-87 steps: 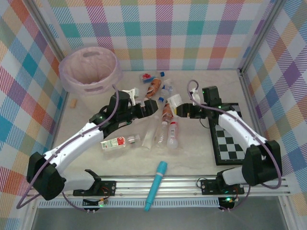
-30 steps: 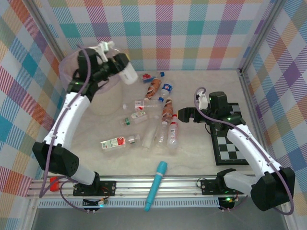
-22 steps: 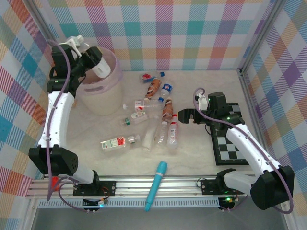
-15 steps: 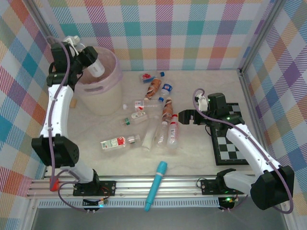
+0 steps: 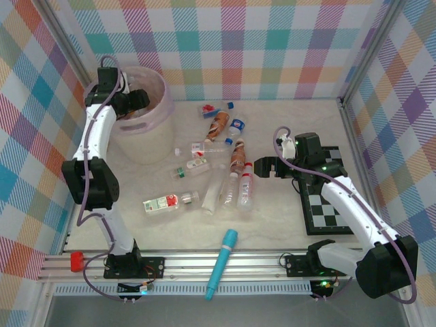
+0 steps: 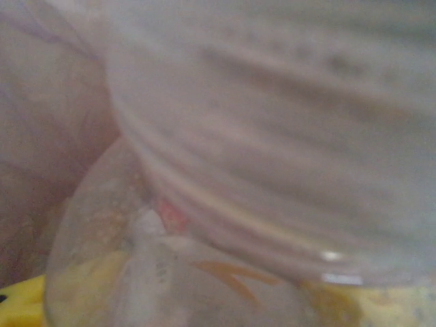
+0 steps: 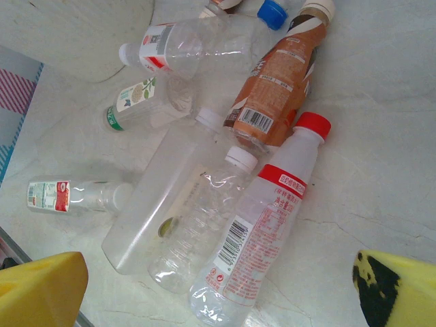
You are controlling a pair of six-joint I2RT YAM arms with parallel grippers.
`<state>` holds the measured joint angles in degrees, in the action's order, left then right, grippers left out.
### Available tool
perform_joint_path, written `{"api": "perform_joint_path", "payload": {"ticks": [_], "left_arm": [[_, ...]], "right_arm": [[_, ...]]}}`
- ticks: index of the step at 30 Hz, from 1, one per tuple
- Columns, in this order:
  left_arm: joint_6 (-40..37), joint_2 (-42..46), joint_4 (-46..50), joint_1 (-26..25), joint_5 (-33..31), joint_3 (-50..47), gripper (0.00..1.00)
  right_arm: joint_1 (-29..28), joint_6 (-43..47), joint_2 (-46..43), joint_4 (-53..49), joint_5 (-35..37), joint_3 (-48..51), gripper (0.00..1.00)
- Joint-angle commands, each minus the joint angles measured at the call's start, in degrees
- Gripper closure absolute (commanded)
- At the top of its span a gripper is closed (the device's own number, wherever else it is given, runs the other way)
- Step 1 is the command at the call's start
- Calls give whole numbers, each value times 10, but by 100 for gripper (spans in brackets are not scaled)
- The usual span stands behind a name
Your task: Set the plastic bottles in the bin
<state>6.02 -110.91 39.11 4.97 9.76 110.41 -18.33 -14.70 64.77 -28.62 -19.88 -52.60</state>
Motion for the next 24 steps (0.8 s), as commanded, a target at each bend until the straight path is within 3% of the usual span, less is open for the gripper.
{"api": "perform_joint_path", "payload": {"ticks": [1, 8, 11, 13, 15, 21, 24], "left_arm": [[-47, -19, 30, -1, 3, -6, 100], [-79, -70, 59, -11, 20, -14, 97], [-79, -75, 50, -11, 18, -25, 65], [-79, -74, 46, -11, 19, -28, 39], [-78, -70, 44, -11, 20, -26, 24], [-76, -50, 48, -12, 30, -7, 0], [-70, -33, 49, -12, 41, 9, 0]], "right_arm": [[3, 3, -8, -12, 7, -3, 1], [2, -5, -5, -7, -8, -4, 1], [3, -8, -4, -9, -6, -5, 1], [2, -8, -5, -11, -1, -5, 1], [3, -10, -7, -11, 5, -4, 0], [3, -15, -10, -3, 9, -1, 0], [2, -19, -15, 5, 12, 3, 1]]}}
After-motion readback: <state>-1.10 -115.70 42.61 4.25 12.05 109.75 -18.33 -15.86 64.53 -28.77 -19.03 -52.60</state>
